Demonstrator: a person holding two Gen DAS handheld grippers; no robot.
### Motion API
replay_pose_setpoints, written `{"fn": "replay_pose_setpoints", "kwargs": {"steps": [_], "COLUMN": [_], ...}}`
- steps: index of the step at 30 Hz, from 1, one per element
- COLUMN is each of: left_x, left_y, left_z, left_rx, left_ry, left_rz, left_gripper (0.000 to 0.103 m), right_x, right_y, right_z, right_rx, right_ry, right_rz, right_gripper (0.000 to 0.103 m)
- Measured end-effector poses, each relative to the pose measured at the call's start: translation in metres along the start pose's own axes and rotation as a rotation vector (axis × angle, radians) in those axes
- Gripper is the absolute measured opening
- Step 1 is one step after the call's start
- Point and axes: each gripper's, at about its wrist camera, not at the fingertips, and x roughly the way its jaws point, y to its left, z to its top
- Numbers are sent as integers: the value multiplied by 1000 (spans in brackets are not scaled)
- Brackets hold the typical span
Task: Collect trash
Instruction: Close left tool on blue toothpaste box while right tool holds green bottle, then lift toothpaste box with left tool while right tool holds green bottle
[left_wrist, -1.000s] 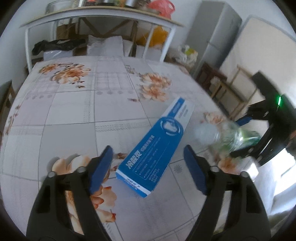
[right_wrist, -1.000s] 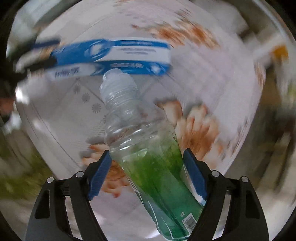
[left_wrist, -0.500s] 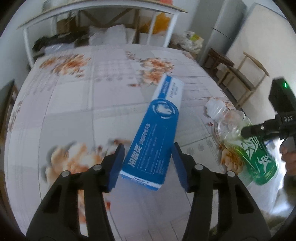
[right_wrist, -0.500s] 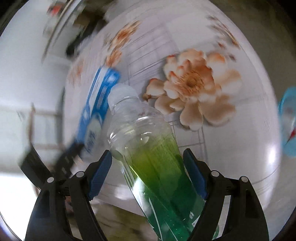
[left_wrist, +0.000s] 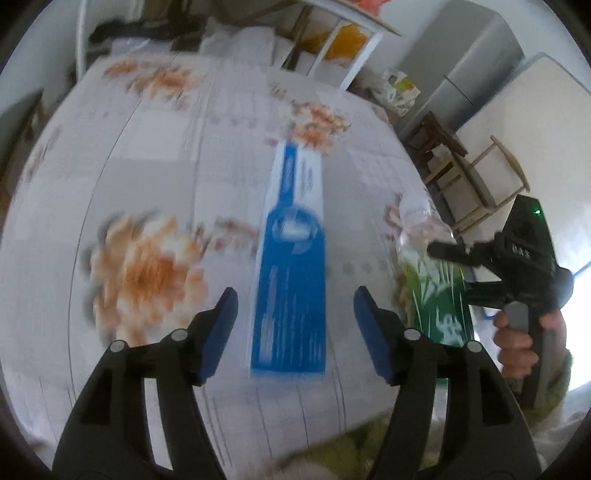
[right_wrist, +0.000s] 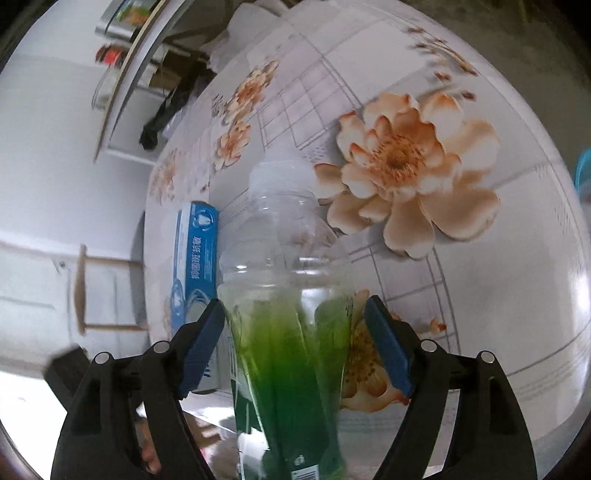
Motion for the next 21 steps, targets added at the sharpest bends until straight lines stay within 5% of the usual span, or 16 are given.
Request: {"fn": "replay_pose_setpoints", "kwargs": {"steps": [4, 7, 21], "left_x": [34, 52, 31], "left_y": [-13, -11, -2], "left_z": [22, 30, 0], "left_rx": [86, 91, -14], "left_ry": [31, 72, 115], "left_rz": [95, 119, 100], "left_gripper": [59, 45, 46], "right_x": [6, 11, 7], "right_y": [6, 11, 26], "right_z": [3, 4, -17], "right_rx": [-54, -103, -342], "right_ry": [12, 10, 30], "right_rz": [-12, -18, -151], "right_gripper": [75, 68, 69]}}
